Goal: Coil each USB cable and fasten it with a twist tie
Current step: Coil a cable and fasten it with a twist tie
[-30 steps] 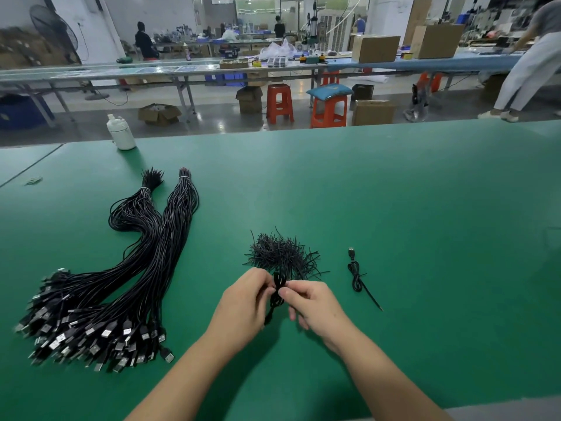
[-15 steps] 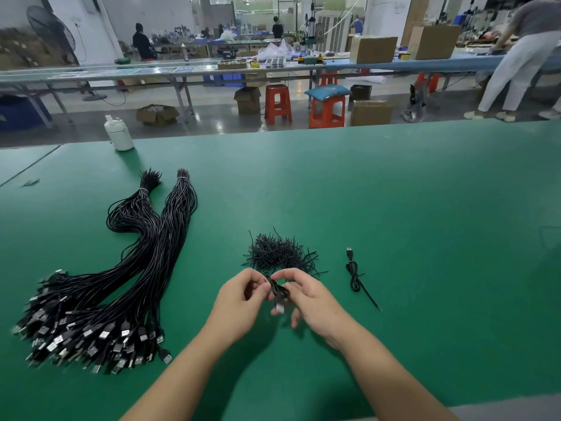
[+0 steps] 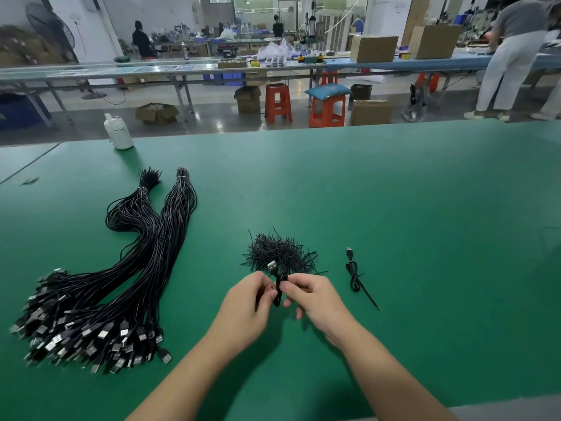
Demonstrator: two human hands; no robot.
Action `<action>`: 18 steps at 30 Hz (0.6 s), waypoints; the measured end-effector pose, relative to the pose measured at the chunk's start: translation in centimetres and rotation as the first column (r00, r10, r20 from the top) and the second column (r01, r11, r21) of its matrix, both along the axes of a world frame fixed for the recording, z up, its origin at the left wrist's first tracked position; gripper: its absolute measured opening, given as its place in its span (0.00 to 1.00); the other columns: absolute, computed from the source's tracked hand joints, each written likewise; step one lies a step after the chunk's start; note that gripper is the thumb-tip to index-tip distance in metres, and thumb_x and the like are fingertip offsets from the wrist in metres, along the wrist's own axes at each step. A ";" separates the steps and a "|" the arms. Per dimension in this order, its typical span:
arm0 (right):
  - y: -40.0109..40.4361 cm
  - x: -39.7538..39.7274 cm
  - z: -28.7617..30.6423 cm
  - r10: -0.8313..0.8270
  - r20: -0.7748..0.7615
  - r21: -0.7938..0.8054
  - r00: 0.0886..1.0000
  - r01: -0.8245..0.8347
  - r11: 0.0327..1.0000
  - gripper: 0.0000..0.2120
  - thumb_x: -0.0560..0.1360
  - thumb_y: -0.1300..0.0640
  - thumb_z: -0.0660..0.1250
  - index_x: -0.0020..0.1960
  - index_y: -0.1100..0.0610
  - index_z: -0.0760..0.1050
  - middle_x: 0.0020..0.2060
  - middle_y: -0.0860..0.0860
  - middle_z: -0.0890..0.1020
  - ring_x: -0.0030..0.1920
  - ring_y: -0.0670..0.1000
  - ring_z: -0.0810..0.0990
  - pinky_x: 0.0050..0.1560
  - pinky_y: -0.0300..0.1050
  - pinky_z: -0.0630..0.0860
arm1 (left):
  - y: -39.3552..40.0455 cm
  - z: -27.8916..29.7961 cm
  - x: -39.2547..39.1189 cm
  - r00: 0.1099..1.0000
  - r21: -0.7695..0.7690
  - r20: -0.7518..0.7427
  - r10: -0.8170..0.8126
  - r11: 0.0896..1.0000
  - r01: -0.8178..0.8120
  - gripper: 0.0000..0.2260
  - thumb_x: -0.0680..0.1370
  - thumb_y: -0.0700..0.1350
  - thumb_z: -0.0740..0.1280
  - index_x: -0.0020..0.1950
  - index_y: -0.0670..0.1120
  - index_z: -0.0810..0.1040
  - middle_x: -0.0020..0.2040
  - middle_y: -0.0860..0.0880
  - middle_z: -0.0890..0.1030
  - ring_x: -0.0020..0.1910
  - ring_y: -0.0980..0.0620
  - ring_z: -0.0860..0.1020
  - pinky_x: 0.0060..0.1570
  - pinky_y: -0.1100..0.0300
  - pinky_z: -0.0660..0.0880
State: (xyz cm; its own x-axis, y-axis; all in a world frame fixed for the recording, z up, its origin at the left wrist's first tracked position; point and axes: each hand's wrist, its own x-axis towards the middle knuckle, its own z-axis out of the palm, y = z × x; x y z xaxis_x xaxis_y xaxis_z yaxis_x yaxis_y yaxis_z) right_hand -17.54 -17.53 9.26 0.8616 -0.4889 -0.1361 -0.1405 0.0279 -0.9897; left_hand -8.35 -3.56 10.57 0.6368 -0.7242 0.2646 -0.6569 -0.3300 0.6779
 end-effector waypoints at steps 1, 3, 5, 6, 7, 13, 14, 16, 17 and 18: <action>0.0 0.0 0.0 -0.016 -0.013 0.009 1.000 0.016 1.000 0.04 0.78 0.55 0.70 0.49 0.54 0.83 0.35 0.54 0.83 0.35 0.57 0.74 0.31 0.47 0.70 | -0.1 0.0 -0.1 1.000 0.005 0.018 0.005 1.000 -0.005 0.06 0.79 0.42 0.67 0.43 0.49 0.72 0.37 0.56 0.76 0.39 0.60 0.74 0.38 0.70 0.67; 0.1 0.1 -0.1 -0.057 -0.030 0.019 0.998 0.058 0.998 0.07 0.78 0.54 0.71 0.53 0.56 0.82 0.34 0.54 0.83 0.34 0.57 0.73 0.31 0.47 0.70 | -0.3 -0.1 -0.3 0.998 0.019 0.052 0.026 0.999 -0.027 0.07 0.79 0.43 0.67 0.43 0.51 0.72 0.37 0.57 0.75 0.39 0.62 0.73 0.38 0.68 0.66; 0.1 0.1 -0.2 -0.095 -0.027 0.038 0.995 0.095 0.995 0.09 0.77 0.55 0.71 0.55 0.58 0.81 0.33 0.54 0.83 0.31 0.54 0.74 0.31 0.45 0.70 | -0.5 -0.2 -0.6 0.996 0.002 0.050 0.076 0.997 -0.076 0.08 0.79 0.44 0.68 0.42 0.53 0.72 0.37 0.57 0.75 0.39 0.63 0.73 0.38 0.67 0.65; 0.2 0.1 -0.1 -0.110 -0.022 0.046 0.994 0.111 0.993 0.09 0.77 0.55 0.71 0.55 0.59 0.81 0.31 0.52 0.82 0.28 0.51 0.74 0.30 0.43 0.70 | -0.6 -0.3 -0.7 0.994 -0.020 0.021 0.108 0.994 -0.108 0.09 0.78 0.45 0.69 0.41 0.53 0.73 0.36 0.57 0.76 0.39 0.62 0.74 0.38 0.69 0.67; 0.3 0.2 0.0 -0.126 -0.015 0.055 0.992 0.127 0.990 0.09 0.78 0.56 0.71 0.55 0.59 0.80 0.29 0.51 0.81 0.26 0.49 0.73 0.30 0.41 0.70 | -0.7 -0.3 -0.7 0.990 -0.040 -0.016 0.137 0.990 -0.137 0.09 0.77 0.45 0.70 0.39 0.55 0.74 0.35 0.57 0.77 0.39 0.62 0.75 0.38 0.71 0.67; 0.7 0.1 0.1 -0.158 0.011 0.064 0.987 0.157 0.985 0.04 0.78 0.58 0.71 0.52 0.56 0.80 0.26 0.50 0.79 0.27 0.49 0.74 0.32 0.43 0.71 | -0.9 -0.4 -0.5 0.984 -0.078 -0.071 0.163 0.983 -0.168 0.07 0.76 0.44 0.72 0.41 0.55 0.79 0.39 0.57 0.80 0.44 0.61 0.76 0.42 0.74 0.68; 0.7 0.1 0.2 -0.160 0.014 0.063 0.987 0.159 0.985 0.04 0.78 0.58 0.70 0.52 0.55 0.80 0.26 0.49 0.79 0.26 0.48 0.74 0.32 0.42 0.71 | -0.9 -0.4 -0.5 0.983 -0.086 -0.076 0.165 0.981 -0.171 0.07 0.76 0.44 0.72 0.41 0.55 0.79 0.40 0.57 0.80 0.44 0.61 0.76 0.43 0.74 0.68; 0.7 0.1 0.4 -0.158 0.031 0.065 0.987 0.155 0.986 0.02 0.78 0.58 0.70 0.51 0.55 0.79 0.25 0.49 0.79 0.25 0.47 0.74 0.30 0.40 0.72 | -0.9 -0.6 -0.6 0.983 -0.112 -0.079 0.163 0.979 -0.172 0.06 0.76 0.43 0.72 0.43 0.53 0.79 0.40 0.58 0.80 0.44 0.61 0.77 0.44 0.73 0.68; 0.8 0.1 0.5 -0.150 0.036 0.061 0.988 0.148 0.987 0.01 0.78 0.57 0.70 0.49 0.54 0.79 0.24 0.49 0.78 0.25 0.47 0.74 0.30 0.39 0.72 | -0.9 -0.7 -0.7 0.985 -0.131 -0.075 0.155 0.978 -0.164 0.05 0.77 0.43 0.71 0.43 0.53 0.79 0.41 0.58 0.80 0.44 0.60 0.77 0.44 0.73 0.69; 0.8 0.1 0.6 -0.139 0.038 0.049 0.990 0.137 0.989 0.02 0.78 0.57 0.70 0.48 0.55 0.80 0.24 0.50 0.78 0.25 0.47 0.73 0.29 0.38 0.72 | -0.8 -0.8 -0.8 0.987 -0.150 -0.059 0.148 0.976 -0.156 0.05 0.77 0.42 0.71 0.44 0.52 0.79 0.41 0.58 0.80 0.44 0.60 0.77 0.44 0.72 0.69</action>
State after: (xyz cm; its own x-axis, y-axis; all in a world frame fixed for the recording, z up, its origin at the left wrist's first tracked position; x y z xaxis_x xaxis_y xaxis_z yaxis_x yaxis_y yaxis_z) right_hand -17.43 -16.72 9.90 0.7916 -0.5977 -0.1269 -0.0909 0.0901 -0.9918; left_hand -9.13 -4.36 9.78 0.7506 -0.5712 0.3322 -0.5734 -0.3133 0.7570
